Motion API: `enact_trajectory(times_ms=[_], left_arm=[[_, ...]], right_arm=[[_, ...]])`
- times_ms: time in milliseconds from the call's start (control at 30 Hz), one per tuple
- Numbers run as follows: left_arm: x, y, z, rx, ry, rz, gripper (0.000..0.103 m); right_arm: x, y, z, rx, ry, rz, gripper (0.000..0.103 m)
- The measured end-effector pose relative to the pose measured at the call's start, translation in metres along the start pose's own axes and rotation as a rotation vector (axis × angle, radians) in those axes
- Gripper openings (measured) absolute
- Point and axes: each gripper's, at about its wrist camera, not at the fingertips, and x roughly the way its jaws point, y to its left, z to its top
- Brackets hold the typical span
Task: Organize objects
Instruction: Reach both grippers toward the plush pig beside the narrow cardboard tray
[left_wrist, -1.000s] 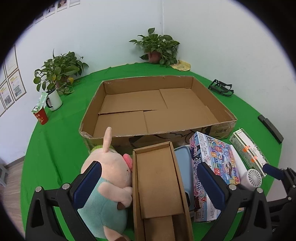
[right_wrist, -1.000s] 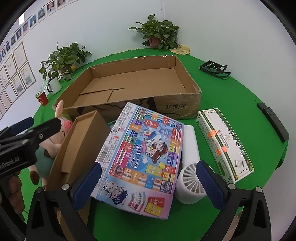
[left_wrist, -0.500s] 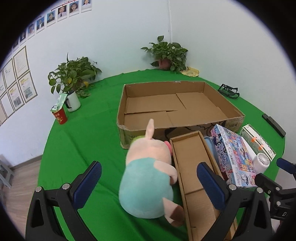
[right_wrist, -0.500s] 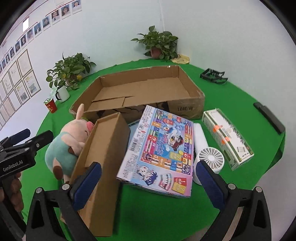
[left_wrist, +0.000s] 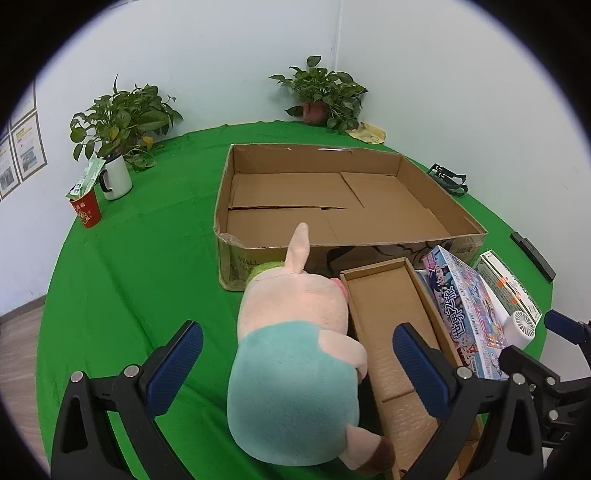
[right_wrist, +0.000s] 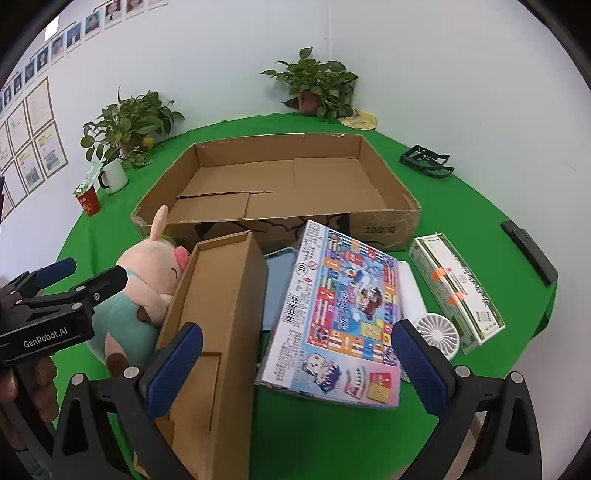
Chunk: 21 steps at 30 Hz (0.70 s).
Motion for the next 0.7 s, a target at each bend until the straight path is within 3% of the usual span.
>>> enact_trajectory(times_ms=[167,333,467,600,700], left_arm=[[0.012,0.004,-0.006,0.004,0.019,-0.013,0.102],[0.032,0.012,-0.017,-0.017,0.093,-0.039,0.1],[0.037,0.018,-0.021,-0.064,0.12,-0.129,0.087],[0.032,0.019,-0.022,-0.061,0.119,-0.147,0.074],[0.027,0.024,-0.025,-0.075,0.123,-0.159,0.07]], right_arm=[[0.013,0.008,0.001,-0.006,0.015,0.007,0.103],[0.019,0.015,0.002,-0.024,0.029,0.038,0.103],[0.02,0.02,0.007,-0.031,0.032,0.062,0.103],[0.022,0.032,0.013,-0.049,0.039,0.099,0.103],[0.024,0.045,0.02,-0.054,0.044,0.139,0.103]])
